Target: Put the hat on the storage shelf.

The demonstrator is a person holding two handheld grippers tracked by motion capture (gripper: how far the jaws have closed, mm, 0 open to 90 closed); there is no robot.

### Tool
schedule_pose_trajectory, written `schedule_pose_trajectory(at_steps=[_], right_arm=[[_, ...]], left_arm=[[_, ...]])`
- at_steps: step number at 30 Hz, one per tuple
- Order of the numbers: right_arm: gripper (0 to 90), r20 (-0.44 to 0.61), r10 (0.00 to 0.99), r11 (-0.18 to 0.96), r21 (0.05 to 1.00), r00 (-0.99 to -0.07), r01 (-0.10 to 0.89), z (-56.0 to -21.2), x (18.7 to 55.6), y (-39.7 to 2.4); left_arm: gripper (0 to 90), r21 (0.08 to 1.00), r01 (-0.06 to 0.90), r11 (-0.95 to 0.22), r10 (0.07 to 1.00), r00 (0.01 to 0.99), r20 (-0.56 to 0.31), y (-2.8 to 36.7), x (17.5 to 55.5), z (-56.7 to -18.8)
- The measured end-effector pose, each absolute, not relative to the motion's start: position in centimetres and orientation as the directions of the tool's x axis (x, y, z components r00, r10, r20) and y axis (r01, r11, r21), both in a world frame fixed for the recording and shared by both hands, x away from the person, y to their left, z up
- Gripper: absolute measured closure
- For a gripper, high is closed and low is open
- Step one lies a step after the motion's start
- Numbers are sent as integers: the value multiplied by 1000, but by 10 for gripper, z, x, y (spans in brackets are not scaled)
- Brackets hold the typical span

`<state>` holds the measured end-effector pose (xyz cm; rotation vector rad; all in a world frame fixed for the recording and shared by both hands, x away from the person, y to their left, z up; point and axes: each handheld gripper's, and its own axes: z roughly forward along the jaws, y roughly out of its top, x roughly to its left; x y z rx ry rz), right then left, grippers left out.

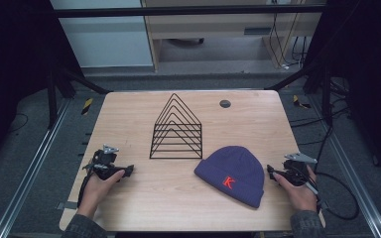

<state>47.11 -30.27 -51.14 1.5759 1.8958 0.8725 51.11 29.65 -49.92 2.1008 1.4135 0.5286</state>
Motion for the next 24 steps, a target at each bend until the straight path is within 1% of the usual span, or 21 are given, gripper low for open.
schedule_pose_trajectory(at_steps=[5, 9, 11, 12, 15, 16, 17, 18, 22, 23, 24], right_arm=[[194, 11, 983, 114, 753, -185, 648, -511, 471, -302], [168, 12, 983, 114, 748, -186, 653, -511, 472, -301], [125, 18, 983, 111, 734, -183, 670, -510, 472, -300], [62, 25, 985, 97, 734, -170, 672, -506, 473, -300], [71, 26, 988, 80, 750, -149, 656, -500, 475, -302], [117, -10, 988, 107, 758, -153, 643, -490, 479, -301], [117, -10, 988, 107, 758, -153, 643, -490, 479, -301], [152, -5, 980, 137, 740, -198, 659, -482, 486, -297], [242, -19, 958, 211, 725, -287, 655, -460, 503, -282], [287, -16, 949, 230, 717, -314, 658, -454, 508, -277], [308, -20, 938, 256, 710, -345, 656, -449, 514, -271]], left_arm=[[4, 632, 714, -302, 926, 376, 18, 296, 511, -499], [0, 627, 713, -313, 921, 389, 17, 296, 512, -499], [0, 628, 712, -315, 920, 392, 17, 296, 512, -499], [0, 630, 710, -316, 919, 393, 17, 297, 512, -499], [0, 633, 705, -320, 916, 400, 18, 296, 512, -500], [0, 634, 704, -321, 916, 401, 19, 296, 512, -500], [0, 635, 703, -321, 916, 401, 19, 296, 512, -500], [0, 634, 703, -323, 915, 404, 18, 296, 512, -500], [0, 632, 704, -323, 915, 403, 18, 295, 512, -500], [0, 632, 704, -324, 914, 405, 18, 295, 512, -500], [0, 632, 704, -324, 914, 405, 17, 294, 512, -500]])
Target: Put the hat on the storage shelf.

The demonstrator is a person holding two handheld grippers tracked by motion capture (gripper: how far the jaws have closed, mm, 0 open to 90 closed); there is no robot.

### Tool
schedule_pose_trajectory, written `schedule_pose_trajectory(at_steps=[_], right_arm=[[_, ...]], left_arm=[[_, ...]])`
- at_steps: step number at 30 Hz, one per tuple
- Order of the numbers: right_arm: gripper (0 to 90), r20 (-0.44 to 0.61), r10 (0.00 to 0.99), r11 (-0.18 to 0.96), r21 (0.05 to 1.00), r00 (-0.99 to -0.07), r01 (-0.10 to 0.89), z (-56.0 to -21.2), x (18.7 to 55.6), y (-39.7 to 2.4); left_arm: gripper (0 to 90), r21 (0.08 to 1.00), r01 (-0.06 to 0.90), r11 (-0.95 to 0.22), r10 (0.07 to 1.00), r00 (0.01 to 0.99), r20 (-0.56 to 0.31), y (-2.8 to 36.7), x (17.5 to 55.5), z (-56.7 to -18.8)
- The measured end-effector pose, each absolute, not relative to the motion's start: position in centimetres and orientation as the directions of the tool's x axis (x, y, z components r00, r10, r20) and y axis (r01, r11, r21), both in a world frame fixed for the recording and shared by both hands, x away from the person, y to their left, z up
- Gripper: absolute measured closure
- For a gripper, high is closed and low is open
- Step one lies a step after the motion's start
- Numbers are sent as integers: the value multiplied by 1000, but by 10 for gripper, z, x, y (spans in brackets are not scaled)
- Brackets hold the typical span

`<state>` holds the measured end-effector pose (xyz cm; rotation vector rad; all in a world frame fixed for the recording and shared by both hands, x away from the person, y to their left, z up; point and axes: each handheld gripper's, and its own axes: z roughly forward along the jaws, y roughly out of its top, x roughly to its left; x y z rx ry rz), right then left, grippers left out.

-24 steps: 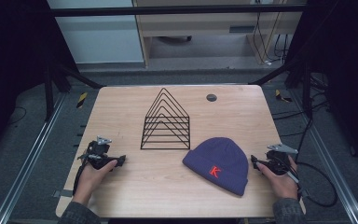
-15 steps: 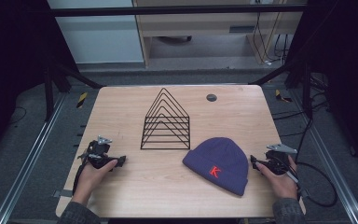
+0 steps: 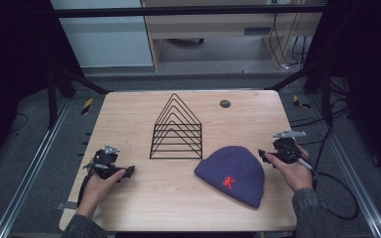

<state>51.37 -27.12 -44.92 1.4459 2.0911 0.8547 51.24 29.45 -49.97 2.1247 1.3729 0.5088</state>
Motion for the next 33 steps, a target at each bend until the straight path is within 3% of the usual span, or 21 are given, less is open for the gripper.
schedule_pose_trajectory(at_steps=[10, 15, 23, 33], right_arm=[[519, 18, 885, 343, 649, -464, 679, -451, 556, -237], [543, 38, 887, 332, 640, -459, 694, -460, 557, -229], [504, 92, 902, 281, 615, -421, 737, -479, 557, -225], [574, 130, 880, 290, 614, -456, 735, -481, 556, -218]], left_arm=[[0, 631, 702, -332, 910, 414, 17, 294, 514, -500], [0, 630, 695, -346, 902, 432, 18, 292, 512, -500], [0, 632, 686, -359, 893, 449, 20, 290, 513, -500], [0, 633, 686, -359, 893, 450, 19, 289, 513, -500]])
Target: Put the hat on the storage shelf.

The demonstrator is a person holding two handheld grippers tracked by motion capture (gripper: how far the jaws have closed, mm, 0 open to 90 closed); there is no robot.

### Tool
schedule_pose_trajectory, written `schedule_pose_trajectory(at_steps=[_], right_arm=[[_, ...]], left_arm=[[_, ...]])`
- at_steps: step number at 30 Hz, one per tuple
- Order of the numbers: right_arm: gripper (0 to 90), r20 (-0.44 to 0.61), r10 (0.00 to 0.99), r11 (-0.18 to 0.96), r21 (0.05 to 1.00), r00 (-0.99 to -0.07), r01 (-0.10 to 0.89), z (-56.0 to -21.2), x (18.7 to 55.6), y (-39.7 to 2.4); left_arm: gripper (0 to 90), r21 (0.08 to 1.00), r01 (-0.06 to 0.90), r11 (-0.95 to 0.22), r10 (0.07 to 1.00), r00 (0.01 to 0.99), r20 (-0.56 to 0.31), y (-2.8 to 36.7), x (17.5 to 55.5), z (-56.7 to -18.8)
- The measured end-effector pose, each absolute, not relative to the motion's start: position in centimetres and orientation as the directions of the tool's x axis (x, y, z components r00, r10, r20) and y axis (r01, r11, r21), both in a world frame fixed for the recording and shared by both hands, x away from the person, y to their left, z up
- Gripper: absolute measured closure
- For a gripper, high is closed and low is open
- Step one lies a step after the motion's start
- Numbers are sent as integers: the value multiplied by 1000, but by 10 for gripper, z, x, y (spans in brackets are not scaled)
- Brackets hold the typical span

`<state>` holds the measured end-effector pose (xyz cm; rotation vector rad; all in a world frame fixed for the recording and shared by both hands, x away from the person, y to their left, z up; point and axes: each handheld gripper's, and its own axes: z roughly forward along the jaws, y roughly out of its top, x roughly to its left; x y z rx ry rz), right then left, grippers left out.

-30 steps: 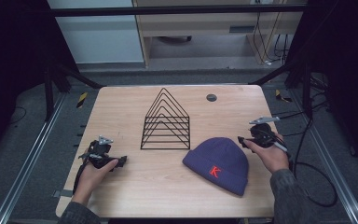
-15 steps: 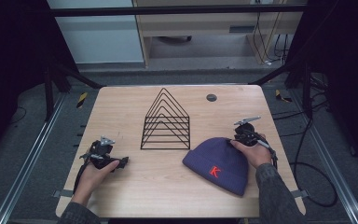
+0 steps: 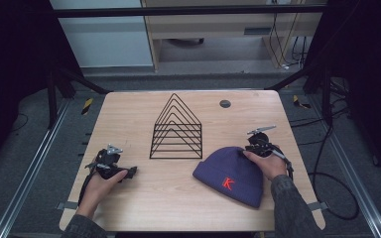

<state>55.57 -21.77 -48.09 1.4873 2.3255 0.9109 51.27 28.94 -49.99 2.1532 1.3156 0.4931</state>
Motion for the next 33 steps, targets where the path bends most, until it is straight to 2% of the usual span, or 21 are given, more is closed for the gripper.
schedule_pose_trajectory(at_steps=[2, 7, 9, 13, 28, 33], right_arm=[[594, 134, 878, 292, 610, -459, 737, -481, 555, -217], [760, 121, 864, 323, 613, -489, 721, -481, 555, -214], [786, 126, 861, 322, 615, -493, 719, -480, 554, -214], [797, 188, 854, 267, 642, -486, 718, -477, 551, -218], [806, 98, 791, 320, 776, -604, 544, -406, 498, -217], [813, 118, 756, 307, 805, -644, 508, -388, 485, -215]], left_arm=[[0, 633, 686, -360, 893, 450, 20, 289, 513, -500], [0, 633, 686, -358, 893, 450, 17, 289, 513, -500], [0, 633, 684, -361, 892, 452, 20, 289, 513, -500], [0, 634, 685, -361, 892, 452, 20, 289, 513, -500], [0, 639, 682, -356, 893, 449, 18, 289, 512, -500], [0, 639, 682, -356, 893, 449, 18, 289, 512, -500]])
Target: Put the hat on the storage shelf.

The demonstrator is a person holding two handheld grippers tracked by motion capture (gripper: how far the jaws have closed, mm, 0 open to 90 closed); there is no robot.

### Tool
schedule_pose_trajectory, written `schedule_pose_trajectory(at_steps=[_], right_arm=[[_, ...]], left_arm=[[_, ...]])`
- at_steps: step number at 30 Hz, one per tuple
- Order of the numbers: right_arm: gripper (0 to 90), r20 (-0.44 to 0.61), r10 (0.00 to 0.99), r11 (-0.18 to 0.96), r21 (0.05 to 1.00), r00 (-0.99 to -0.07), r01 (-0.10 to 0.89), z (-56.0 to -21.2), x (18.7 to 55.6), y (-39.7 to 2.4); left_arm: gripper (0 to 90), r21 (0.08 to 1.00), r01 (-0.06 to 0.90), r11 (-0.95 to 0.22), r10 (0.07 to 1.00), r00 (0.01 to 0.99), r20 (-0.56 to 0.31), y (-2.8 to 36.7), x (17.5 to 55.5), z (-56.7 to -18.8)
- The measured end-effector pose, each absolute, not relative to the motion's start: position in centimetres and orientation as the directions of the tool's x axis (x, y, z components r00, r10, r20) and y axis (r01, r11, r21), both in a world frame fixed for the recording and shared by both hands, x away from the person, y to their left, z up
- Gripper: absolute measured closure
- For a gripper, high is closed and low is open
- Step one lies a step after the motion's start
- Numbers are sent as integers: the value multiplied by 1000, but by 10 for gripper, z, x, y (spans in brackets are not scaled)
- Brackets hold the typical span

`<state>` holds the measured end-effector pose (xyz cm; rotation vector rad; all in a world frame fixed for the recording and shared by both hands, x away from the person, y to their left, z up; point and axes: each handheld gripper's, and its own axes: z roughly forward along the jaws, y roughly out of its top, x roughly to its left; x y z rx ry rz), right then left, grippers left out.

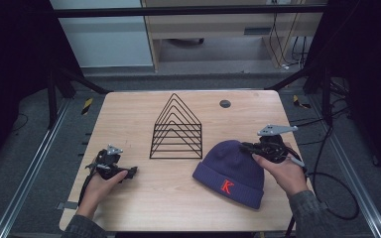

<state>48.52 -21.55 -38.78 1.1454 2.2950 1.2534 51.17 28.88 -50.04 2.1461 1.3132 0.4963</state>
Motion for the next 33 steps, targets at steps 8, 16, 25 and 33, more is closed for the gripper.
schedule_pose_trajectory(at_steps=[8, 16, 25, 33], right_arm=[[819, 52, 699, 353, 843, -714, 406, -343, 465, -208], [820, -15, 685, 393, 849, -729, 352, -317, 475, -212], [819, -59, 689, 393, 868, -722, 304, -278, 492, -213], [820, -86, 700, 376, 888, -709, 264, -238, 511, -208]], left_arm=[[0, 639, 682, -356, 893, 449, 18, 289, 512, -500], [0, 640, 681, -357, 892, 451, 17, 289, 512, -501], [0, 639, 680, -359, 891, 454, 17, 289, 513, -500], [0, 641, 677, -363, 889, 458, 19, 289, 513, -500]])
